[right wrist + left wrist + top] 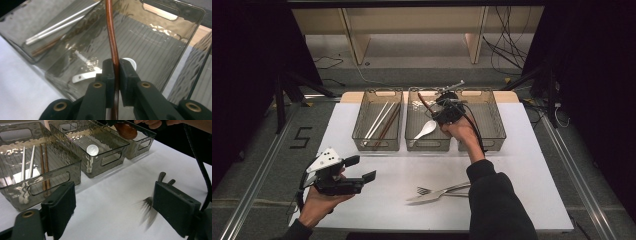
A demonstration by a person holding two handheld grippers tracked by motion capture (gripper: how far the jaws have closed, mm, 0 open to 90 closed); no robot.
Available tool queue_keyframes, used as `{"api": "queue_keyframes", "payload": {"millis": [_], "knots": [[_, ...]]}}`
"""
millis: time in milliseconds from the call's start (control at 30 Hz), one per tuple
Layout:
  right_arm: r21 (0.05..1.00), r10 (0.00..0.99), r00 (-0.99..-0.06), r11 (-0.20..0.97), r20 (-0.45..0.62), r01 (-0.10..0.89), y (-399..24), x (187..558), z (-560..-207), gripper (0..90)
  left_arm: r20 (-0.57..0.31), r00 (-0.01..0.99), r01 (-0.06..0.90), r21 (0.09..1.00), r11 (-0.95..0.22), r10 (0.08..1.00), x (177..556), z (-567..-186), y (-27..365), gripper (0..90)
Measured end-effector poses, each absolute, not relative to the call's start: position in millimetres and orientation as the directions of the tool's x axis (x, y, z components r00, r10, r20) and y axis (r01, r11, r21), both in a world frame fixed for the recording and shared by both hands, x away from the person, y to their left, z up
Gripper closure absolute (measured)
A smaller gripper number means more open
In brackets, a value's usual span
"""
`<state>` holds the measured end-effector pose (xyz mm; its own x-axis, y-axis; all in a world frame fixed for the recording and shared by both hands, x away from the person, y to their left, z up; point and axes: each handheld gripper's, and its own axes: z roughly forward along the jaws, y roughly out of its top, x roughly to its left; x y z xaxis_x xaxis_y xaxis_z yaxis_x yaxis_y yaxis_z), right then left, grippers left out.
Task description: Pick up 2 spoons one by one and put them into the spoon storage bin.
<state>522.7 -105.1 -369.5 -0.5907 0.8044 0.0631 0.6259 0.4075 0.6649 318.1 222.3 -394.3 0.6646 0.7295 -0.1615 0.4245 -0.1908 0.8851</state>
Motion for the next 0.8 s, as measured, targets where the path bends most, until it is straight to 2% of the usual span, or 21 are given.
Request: {"api": "queue_keyframes", "payload": {"millis": [433, 467, 533, 600, 667, 800], "knots": [[0.645, 0.826, -0.561, 0.4, 0.054, 0.651, -99.7, 534.2, -381.9, 83.2, -0.164, 0.672, 0.424, 0.885, -0.194, 0.722, 317.9, -395.2, 220.5, 18.1], [0.642, 0.829, -0.556, 0.396, 0.057, 0.656, -98.8, 534.9, -382.5, 81.9, -0.164, 0.672, 0.424, 0.884, -0.195, 0.722, 317.9, -395.2, 220.4, 18.2], [0.639, 0.834, -0.548, 0.39, 0.06, 0.663, -97.2, 536.6, -383.0, 72.8, -0.164, 0.673, 0.424, 0.884, -0.195, 0.721, 317.8, -395.2, 220.3, 18.2], [0.646, 0.84, -0.539, 0.379, 0.06, 0.663, -96.3, 536.8, -382.0, 70.4, -0.163, 0.674, 0.424, 0.884, -0.196, 0.721, 317.7, -395.3, 220.2, 18.1], [0.65, 0.841, -0.537, 0.376, 0.059, 0.66, -96.9, 536.7, -380.5, 63.8, -0.164, 0.674, 0.424, 0.884, -0.196, 0.72, 317.7, -395.4, 220.7, 18.1], [0.655, 0.839, -0.539, 0.368, 0.072, 0.66, -102.2, 533.8, -377.1, 59.8, -0.164, 0.673, 0.424, 0.884, -0.195, 0.721, 317.7, -395.4, 220.8, 18.1]]}}
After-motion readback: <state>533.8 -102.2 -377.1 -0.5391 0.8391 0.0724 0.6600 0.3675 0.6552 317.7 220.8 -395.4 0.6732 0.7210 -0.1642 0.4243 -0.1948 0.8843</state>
